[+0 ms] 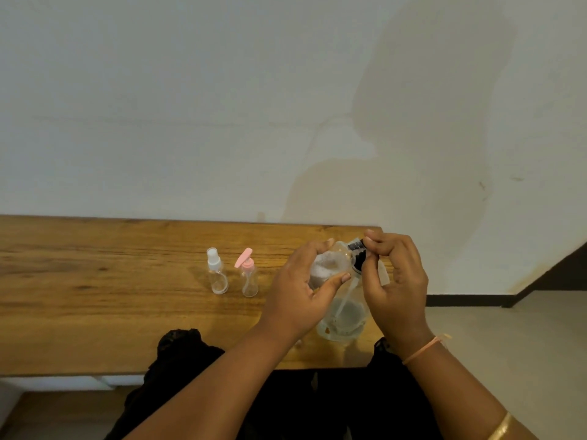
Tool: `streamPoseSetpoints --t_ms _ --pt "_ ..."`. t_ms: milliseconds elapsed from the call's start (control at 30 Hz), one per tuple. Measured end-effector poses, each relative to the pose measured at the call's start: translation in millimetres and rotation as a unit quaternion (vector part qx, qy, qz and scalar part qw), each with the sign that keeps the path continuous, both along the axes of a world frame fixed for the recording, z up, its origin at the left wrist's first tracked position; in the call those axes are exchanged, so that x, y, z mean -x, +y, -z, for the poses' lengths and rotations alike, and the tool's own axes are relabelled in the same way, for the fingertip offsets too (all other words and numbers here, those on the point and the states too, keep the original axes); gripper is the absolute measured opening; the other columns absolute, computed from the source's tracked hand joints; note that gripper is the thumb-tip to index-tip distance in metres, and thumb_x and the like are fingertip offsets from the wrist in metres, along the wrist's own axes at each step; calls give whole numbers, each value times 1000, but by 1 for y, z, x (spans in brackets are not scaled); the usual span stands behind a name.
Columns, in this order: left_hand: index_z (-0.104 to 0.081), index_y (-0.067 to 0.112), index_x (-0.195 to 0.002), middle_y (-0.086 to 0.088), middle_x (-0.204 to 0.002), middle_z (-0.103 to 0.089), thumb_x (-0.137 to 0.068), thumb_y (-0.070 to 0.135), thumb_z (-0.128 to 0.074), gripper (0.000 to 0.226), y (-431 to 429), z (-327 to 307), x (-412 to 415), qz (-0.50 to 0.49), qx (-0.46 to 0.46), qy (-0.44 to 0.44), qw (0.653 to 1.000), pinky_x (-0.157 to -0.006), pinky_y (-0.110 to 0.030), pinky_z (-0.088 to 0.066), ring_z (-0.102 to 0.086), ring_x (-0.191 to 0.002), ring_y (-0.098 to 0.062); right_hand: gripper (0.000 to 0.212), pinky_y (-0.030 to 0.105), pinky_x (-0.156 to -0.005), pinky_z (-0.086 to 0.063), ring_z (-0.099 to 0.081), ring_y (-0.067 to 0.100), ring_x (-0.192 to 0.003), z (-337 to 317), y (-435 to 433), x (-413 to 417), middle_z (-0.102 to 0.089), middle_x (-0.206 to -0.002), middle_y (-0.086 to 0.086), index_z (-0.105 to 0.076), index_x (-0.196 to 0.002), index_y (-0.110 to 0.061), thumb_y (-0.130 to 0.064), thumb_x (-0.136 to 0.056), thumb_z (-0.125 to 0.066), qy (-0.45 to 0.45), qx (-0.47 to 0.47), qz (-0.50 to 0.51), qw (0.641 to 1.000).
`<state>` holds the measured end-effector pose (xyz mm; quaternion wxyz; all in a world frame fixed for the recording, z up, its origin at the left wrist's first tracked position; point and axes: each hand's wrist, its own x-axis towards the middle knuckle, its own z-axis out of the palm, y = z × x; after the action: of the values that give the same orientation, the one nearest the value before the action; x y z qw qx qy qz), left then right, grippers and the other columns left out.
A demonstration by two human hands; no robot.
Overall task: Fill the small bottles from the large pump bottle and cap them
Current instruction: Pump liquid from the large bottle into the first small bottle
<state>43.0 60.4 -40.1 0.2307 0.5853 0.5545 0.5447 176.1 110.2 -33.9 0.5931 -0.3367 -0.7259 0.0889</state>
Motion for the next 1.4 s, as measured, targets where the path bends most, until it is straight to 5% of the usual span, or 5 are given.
streamPoseSetpoints --t_ms 300,667,867,1400 --pt "-51 37 -114 11 -111 -60 -79 28 -75 43 -3 -5 -2 -16 -46 -2 999 -78 -2 -41 -54 -105 6 20 11 -89 -44 -55 5 -98 -10 -6 0 -57 -99 0 -66 -93 2 -7 -87 -49 -8 -26 19 999" --pt "-48 41 -104 14 -116 -56 -80 28 -72 36 -2 -4 -2 3 12 -2 1000 -70 2 -39 -47 -104 18 19 9 -89 -43 -51 -10 -104 0 0 -4 -56 -99 -2 -64 -90 2 -9 -87 -48 -11 -1 -6 1000" --pt "-46 49 -105 13 -117 -58 -79 28 -74 44 -3 -6 -2 -12 -23 -17 1000 -73 0 -41 -52 -110 7 19 11 -90 -44 -55 5 -99 -8 -7 3 -57 -100 -1 -64 -92 1 -7 -87 -49 6 -13 12 1000" --pt "-48 40 -112 10 -115 -59 -80 35 -72 40 -2 -3 -1 -6 -15 5 1000 -71 -3 -45 -56 -105 -2 19 9 -91 -42 -52 3 -101 -6 -6 1 -55 -102 -2 -64 -94 4 -4 -87 -48 -37 -42 28 998"
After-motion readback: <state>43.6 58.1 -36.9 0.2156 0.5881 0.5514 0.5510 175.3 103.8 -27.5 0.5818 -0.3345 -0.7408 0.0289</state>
